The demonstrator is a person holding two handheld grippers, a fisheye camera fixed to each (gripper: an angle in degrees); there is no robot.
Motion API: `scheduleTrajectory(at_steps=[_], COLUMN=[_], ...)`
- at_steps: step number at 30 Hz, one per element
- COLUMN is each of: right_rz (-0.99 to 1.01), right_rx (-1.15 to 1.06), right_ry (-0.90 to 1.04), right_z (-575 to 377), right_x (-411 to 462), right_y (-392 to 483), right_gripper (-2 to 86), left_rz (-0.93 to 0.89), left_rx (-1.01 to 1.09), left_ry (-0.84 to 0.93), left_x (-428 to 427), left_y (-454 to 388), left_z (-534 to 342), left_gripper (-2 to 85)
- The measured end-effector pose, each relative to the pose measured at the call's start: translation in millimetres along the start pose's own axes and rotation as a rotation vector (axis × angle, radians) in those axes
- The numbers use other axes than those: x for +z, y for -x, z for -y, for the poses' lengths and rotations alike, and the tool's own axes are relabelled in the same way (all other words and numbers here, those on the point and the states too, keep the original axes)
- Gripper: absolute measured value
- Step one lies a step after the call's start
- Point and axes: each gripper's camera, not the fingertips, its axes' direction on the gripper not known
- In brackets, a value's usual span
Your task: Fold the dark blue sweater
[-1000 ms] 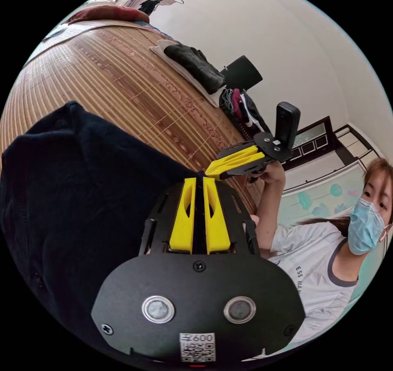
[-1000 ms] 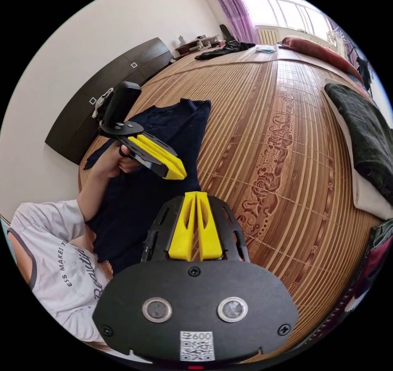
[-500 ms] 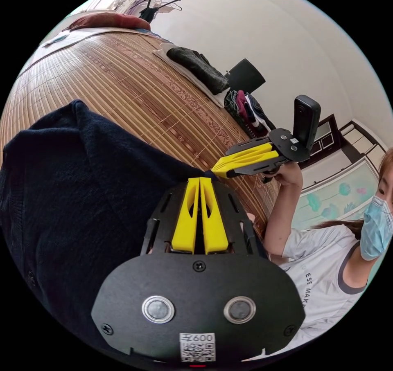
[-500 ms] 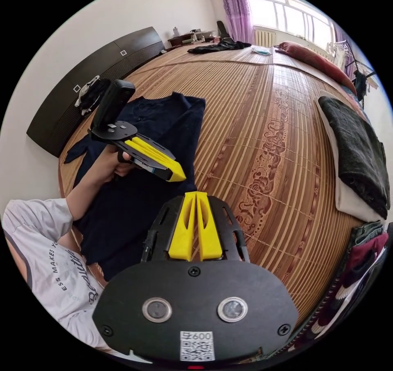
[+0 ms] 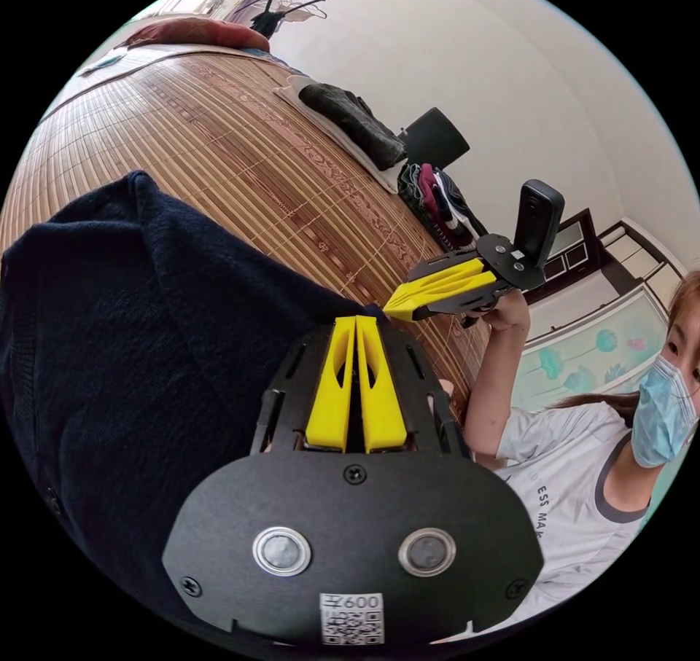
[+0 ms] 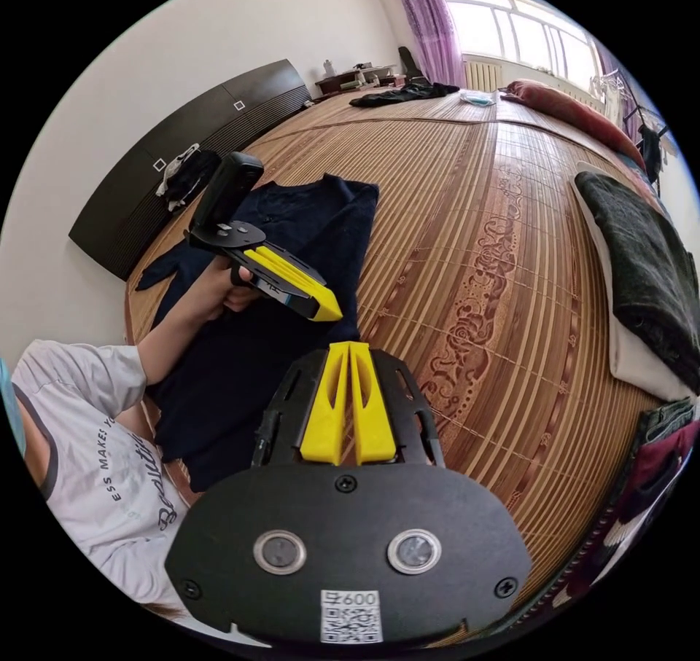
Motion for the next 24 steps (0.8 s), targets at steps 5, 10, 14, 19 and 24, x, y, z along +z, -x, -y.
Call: scheduleTrajectory(at_steps=[5, 10, 14, 19, 24], right_rz=[-0.008, -0.045, -0.126, -0.255, -0.282], right_rx=[-0.013, -0.043, -0.062, -0.122, -0.063], right_ry=[0.009, 0.027, 0.04, 0.077, 0.058], right_z=[9, 15, 23, 27, 28], right_x=[5, 7, 11, 17, 11], right_y=[10, 25, 45, 78, 83], right_gripper=[-0.9, -0.9, -0.9, -0.9, -0.9], left_rz=[0.016, 0.006, 0.012, 0.0, 0.052], left_rx=[0.007, 0.003, 0.006, 0.009, 0.025], left_ry=[0.002, 0.001, 0.002, -0.003, -0.014], left_x=[6, 11, 13, 14, 7], left_y=[0, 4, 4, 4, -7], left_z=[-4, -8, -11, -15, -18], left_gripper=[0.1, 0.2, 0.3, 0.5, 1.5])
